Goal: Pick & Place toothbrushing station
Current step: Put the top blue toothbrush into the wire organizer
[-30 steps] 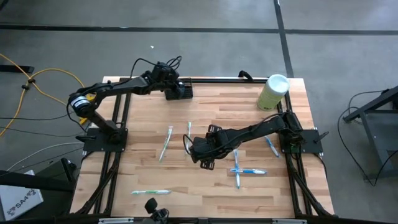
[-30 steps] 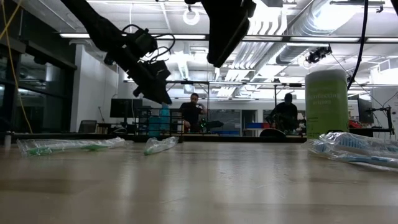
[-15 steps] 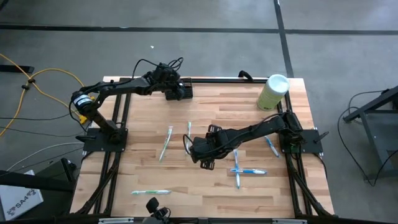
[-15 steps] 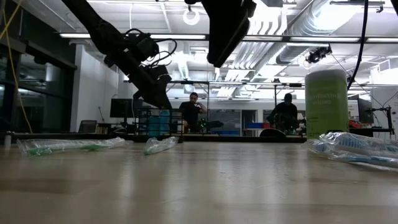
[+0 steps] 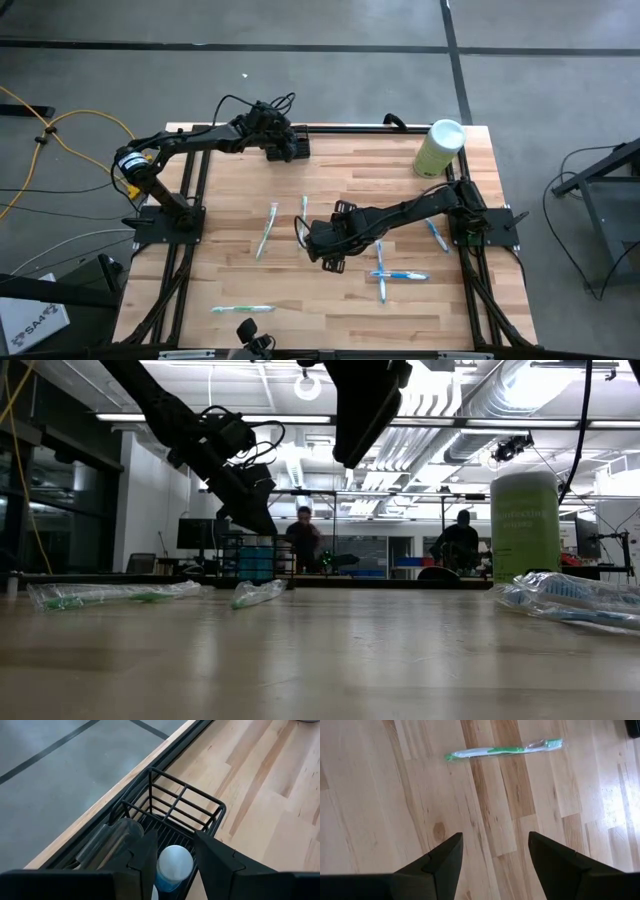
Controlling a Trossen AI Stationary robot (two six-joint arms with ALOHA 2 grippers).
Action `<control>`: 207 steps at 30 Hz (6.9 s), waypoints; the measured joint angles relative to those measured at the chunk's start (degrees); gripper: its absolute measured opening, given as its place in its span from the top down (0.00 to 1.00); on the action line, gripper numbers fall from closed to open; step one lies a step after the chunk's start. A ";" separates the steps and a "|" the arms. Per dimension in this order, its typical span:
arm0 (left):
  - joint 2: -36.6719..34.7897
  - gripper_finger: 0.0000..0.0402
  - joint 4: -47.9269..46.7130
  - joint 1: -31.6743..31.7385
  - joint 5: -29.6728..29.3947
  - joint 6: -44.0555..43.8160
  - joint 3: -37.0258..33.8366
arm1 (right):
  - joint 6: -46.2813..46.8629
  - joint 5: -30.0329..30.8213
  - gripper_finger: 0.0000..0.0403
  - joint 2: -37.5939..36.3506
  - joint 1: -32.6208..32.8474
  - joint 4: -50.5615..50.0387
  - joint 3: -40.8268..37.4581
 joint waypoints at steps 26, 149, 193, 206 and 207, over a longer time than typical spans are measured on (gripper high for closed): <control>-12.96 0.69 -8.92 -4.85 3.06 1.39 0.04 | -0.31 0.00 0.46 0.00 0.00 0.82 0.02; -26.10 0.69 -26.81 -46.62 -1.73 -3.87 -0.07 | 30.05 -12.83 0.46 -56.65 -9.51 12.11 -75.17; -26.10 0.69 -26.82 -46.62 -1.73 -3.85 -0.04 | 39.63 -4.46 0.58 -56.63 -11.69 16.57 -84.32; -26.10 0.69 -26.82 -46.62 -1.73 -3.85 -0.04 | 39.61 -5.98 0.80 -56.63 -11.69 17.24 -84.30; -26.10 0.69 -26.82 -46.62 -1.73 -3.85 -0.04 | 39.58 -6.15 0.79 -56.63 -11.68 17.33 -84.30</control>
